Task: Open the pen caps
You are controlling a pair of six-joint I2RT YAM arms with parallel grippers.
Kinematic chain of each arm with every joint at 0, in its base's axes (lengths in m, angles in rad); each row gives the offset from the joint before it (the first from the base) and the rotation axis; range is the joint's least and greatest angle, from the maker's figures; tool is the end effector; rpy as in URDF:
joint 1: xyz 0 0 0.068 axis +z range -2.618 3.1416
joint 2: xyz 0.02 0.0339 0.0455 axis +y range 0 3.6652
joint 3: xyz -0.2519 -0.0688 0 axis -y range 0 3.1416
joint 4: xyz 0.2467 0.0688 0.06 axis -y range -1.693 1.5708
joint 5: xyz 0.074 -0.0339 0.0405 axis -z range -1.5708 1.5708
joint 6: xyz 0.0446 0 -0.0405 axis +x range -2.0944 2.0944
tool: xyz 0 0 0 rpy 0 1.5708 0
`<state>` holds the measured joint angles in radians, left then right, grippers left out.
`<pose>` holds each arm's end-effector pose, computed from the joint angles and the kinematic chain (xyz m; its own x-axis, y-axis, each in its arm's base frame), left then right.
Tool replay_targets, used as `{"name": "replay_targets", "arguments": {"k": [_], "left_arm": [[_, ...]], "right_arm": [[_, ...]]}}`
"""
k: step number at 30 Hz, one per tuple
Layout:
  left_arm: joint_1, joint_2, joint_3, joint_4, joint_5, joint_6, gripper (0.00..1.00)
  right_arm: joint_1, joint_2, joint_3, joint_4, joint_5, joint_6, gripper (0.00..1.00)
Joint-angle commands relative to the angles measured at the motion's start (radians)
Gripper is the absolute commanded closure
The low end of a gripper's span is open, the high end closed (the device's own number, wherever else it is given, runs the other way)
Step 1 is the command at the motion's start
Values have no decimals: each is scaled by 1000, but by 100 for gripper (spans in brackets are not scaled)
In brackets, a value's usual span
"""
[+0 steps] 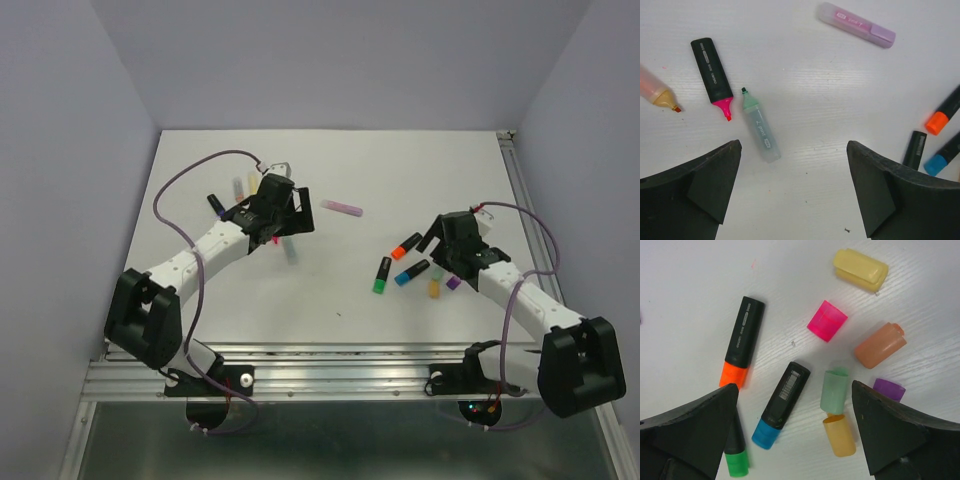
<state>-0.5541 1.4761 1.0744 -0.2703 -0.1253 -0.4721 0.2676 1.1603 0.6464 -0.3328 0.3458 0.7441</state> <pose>0.2914 -0.1738 0.2494 -0.6711 -0.1153 -0.7324 0.1501 0.9462 -0.2866 0.2361 0.0490 0.1886 -0.5533 0.5090 -0.6593 0.4656 0.8454 0.2619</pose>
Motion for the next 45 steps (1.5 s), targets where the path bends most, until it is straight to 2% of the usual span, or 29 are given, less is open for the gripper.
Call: {"name": "replay_targets", "arguments": {"k": [1,5,11,13,16,21,24,27,32,41,44,45], "left_arm": [[3,-117,-34,94,-5,6,1],[2,-209,-102,147,-5,7,1],[2,-241,-129,168,-13,7,1],[2,-235,-134,163,-22,7,1],[2,-221,-139,161,-25,9,1],[2,-218,-137,161,-17,15,1],[2,-221,-142,161,-17,16,1],[2,-226,-146,163,-19,18,1],[3,-223,-146,161,-17,18,1],[5,-217,-145,157,-20,21,1],[8,-212,-146,157,-19,21,1],[10,-211,-148,157,-17,21,1]], "right_arm": [[5,10,41,-17,-108,18,0],[53,61,56,-25,-79,70,0],[104,136,87,-17,-87,124,1],[111,153,79,-8,-88,170,4],[116,170,90,-23,-64,199,13],[124,222,133,-95,-8,204,13],[124,254,136,-101,-14,207,21],[125,295,154,-118,-16,209,23],[127,354,191,-176,8,210,36],[143,472,265,-293,30,201,48],[145,481,259,-293,32,212,55],[144,478,254,-288,32,221,61]]}}
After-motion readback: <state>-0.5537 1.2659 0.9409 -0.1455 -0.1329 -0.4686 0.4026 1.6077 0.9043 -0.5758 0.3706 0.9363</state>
